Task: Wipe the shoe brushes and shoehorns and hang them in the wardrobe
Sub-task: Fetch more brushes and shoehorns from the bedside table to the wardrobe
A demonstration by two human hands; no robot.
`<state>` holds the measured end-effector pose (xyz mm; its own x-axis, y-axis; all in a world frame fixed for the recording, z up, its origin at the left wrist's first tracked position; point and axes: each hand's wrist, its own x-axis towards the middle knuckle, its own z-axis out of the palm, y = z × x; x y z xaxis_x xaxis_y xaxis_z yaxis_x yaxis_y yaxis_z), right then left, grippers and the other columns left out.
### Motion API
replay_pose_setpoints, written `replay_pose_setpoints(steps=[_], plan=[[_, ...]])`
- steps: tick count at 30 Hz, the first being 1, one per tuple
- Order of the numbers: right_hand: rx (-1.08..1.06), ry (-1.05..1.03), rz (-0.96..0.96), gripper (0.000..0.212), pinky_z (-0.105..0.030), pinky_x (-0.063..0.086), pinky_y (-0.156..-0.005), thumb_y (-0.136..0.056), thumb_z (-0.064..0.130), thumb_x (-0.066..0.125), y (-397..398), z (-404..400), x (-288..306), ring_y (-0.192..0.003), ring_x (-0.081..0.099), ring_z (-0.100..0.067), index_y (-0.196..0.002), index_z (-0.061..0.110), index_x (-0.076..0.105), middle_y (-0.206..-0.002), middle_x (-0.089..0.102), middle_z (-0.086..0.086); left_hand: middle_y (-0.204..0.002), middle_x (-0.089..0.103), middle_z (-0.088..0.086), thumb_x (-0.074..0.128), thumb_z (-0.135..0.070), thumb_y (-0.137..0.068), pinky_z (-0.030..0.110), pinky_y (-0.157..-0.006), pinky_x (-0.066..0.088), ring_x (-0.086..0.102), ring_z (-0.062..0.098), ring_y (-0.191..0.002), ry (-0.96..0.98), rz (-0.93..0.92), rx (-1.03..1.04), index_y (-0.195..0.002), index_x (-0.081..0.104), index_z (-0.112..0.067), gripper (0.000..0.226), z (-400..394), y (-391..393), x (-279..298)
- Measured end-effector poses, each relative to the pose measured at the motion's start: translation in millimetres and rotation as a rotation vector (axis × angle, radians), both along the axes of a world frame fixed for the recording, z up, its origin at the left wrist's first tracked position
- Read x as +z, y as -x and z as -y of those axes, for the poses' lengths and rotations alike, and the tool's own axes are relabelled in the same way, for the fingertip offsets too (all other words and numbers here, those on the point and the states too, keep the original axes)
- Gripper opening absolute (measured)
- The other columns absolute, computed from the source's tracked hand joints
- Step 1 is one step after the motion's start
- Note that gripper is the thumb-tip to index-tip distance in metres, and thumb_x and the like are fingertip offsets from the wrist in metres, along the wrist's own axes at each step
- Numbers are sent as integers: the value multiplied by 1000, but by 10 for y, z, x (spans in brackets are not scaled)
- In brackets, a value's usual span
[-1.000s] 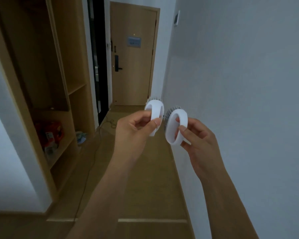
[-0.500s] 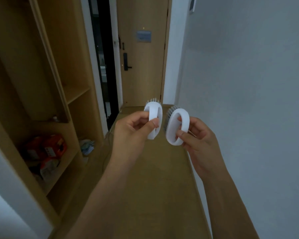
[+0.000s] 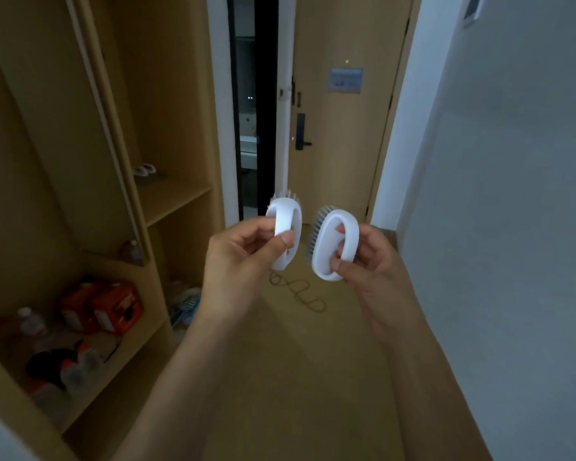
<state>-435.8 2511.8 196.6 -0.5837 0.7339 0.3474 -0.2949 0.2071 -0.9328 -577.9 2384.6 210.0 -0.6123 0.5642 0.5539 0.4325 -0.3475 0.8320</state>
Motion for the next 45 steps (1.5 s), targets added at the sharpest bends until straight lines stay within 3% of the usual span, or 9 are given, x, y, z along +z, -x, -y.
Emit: replay_pose_setpoints(steps=[5, 10, 15, 19, 22, 27, 33, 37, 45], plan=[[58, 3, 7, 43, -30, 55, -83, -85, -5, 70, 649, -719, -101, -103, 70, -15, -122, 16, 63, -109, 74, 3, -87, 75, -5, 72, -26, -87, 32, -74, 58, 69, 14, -83, 24, 37, 78, -95, 77, -23, 9, -679, 580, -119], [74, 12, 16, 42, -40, 56, -91, -85, -6, 69, 1319, -1457, -194, -106, 69, -23, -122, 13, 63, -110, 74, -4, -84, 75, -2, 75, -23, -86, 22, -69, 56, 70, 14, -80, -10, 77, 71, -94, 78, -21, 9, -1433, 1247, -280], [22, -3, 39, 40, -48, 55, -95, -85, -7, 68, 2097, -2288, -187, -106, 69, -27, -121, 10, 63, -111, 73, -6, -86, 76, -2, 76, -22, -84, 28, -74, 58, 71, 17, -83, -15, 127, 48, -94, 78, -22, 10, -2339, 2094, -332], [-46, -9, 29, 38, -52, 54, -97, -84, -4, 70, 2715, -2913, -76, -106, 69, -26, -117, 14, 66, -108, 74, -4, -86, 75, -6, 77, -23, -84, 13, -70, 54, 70, 7, -82, -18, 121, 24, -92, 78, -24, 8, -3006, 2796, -194], [-64, 13, 18, 43, -48, 54, -96, -79, 3, 74, 3131, -3311, -35, -106, 68, -26, -120, 15, 66, -109, 74, -4, -86, 75, -5, 76, -21, -85, 12, -73, 53, 71, 7, -84, -20, 118, 31, -91, 77, -19, 6, -3404, 3267, -120], [-17, 46, 4, 48, -42, 56, -93, -84, -7, 68, 3903, -3888, -156, -109, 68, -24, -126, 17, 64, -114, 73, -5, -90, 75, -10, 76, -21, -85, 21, -75, 59, 70, 4, -87, -5, 124, 94, -93, 76, -24, 8, -3815, 3987, -200], [117, 34, 34, 52, -38, 53, -89, -81, -8, 68, 5087, -4469, -351, -107, 66, -23, -128, 13, 62, -115, 72, -6, -88, 75, -15, 75, -25, -86, 15, -66, 54, 69, 2, -85, -6, 88, 223, -85, 76, -41, 16, -4160, 4951, -351], [232, 8, 83, 51, -39, 55, -90, -81, 1, 70, 6036, -4832, -411, -112, 67, -20, -127, 23, 64, -117, 72, 2, -89, 72, -24, 76, -29, -85, 5, -63, 49, 67, -5, -85, 26, 51, 378, -85, 73, -51, 22, -4415, 5674, -409], [559, -52, 174, 46, -23, 55, -79, -83, -4, 71, 7930, -5220, -313, -101, 71, -8, -122, 20, 69, -107, 75, 5, -89, 72, -24, 75, -32, -85, 4, -61, 48, 68, -5, -83, 76, 127, 720, -95, 74, -35, 10, -4662, 6999, -406]])
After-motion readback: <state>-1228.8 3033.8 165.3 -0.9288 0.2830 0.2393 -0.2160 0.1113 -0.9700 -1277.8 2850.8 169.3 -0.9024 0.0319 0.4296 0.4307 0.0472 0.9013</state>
